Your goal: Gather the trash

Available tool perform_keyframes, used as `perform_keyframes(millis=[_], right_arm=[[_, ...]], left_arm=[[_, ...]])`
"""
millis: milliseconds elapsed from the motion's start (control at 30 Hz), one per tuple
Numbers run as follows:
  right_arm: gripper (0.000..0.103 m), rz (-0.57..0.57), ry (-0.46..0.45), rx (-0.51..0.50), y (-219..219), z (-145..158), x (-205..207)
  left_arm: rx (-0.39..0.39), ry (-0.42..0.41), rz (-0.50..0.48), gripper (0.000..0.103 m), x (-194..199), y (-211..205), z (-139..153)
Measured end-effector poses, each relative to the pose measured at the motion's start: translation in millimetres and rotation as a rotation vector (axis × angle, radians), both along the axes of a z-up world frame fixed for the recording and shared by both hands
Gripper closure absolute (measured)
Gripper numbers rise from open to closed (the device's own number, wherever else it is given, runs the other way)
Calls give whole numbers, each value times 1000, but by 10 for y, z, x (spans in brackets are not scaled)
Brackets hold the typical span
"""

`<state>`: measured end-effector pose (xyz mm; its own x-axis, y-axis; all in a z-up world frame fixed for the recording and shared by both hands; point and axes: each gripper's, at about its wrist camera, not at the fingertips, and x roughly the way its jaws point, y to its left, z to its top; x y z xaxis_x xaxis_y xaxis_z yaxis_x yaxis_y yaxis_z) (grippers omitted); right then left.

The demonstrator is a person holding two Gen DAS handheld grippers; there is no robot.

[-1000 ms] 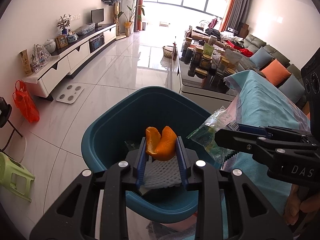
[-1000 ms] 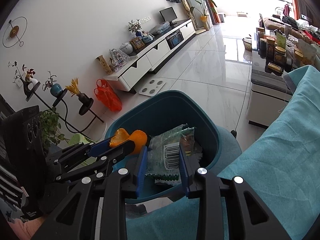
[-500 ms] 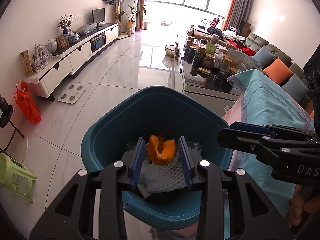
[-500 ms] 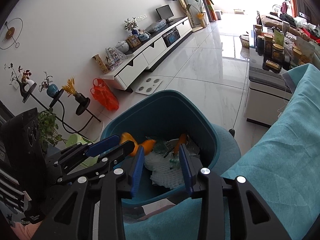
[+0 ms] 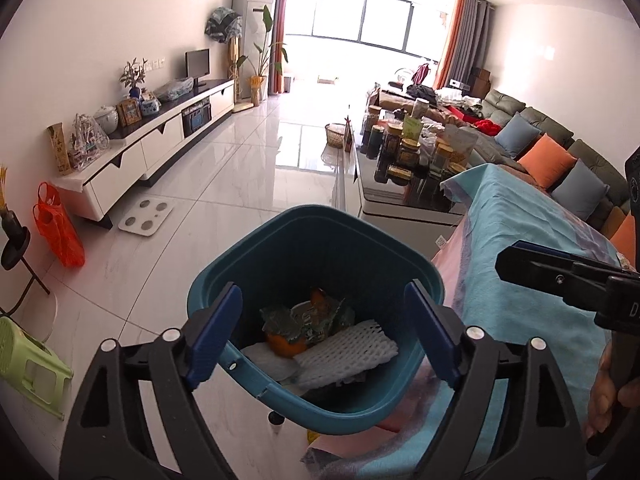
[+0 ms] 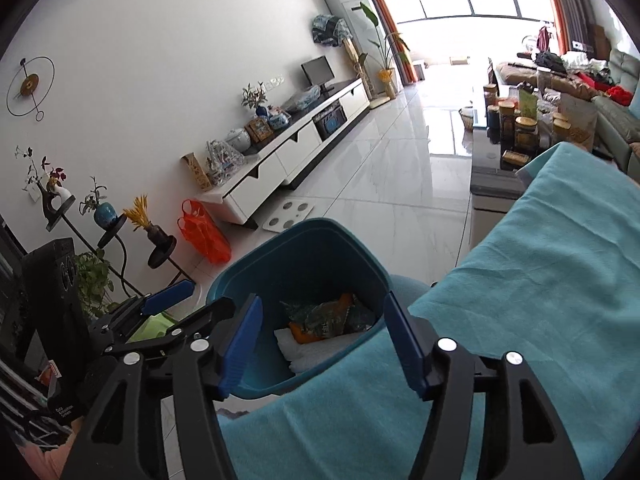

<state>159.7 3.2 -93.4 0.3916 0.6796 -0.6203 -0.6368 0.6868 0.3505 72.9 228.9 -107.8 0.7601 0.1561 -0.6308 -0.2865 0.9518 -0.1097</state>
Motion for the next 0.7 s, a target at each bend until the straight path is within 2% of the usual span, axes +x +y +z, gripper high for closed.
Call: perform_keyframes(millis=[100, 167, 267, 433, 533, 700], right_arm=[[29, -51, -82, 12, -250, 126, -169], [17, -105, -138, 21, -451, 191, -295], [7, -194, -214, 4, -722, 250, -471], [7, -350, -307, -46, -1169, 265, -716], [7, -425, -337, -57, -1413, 246, -864], [7, -527, -448, -79, -1727, 248, -1188]], left_arm=[[15, -68, -42, 6, -185, -162, 167], [29, -111, -69, 6, -296, -306, 283], [43, -166, -91, 6, -415, -534, 425], [52, -227, -135, 6, -571, -934, 560], [63, -251, -152, 6, -636, -1167, 600], [89, -295, -174, 6, -722, -1506, 652]])
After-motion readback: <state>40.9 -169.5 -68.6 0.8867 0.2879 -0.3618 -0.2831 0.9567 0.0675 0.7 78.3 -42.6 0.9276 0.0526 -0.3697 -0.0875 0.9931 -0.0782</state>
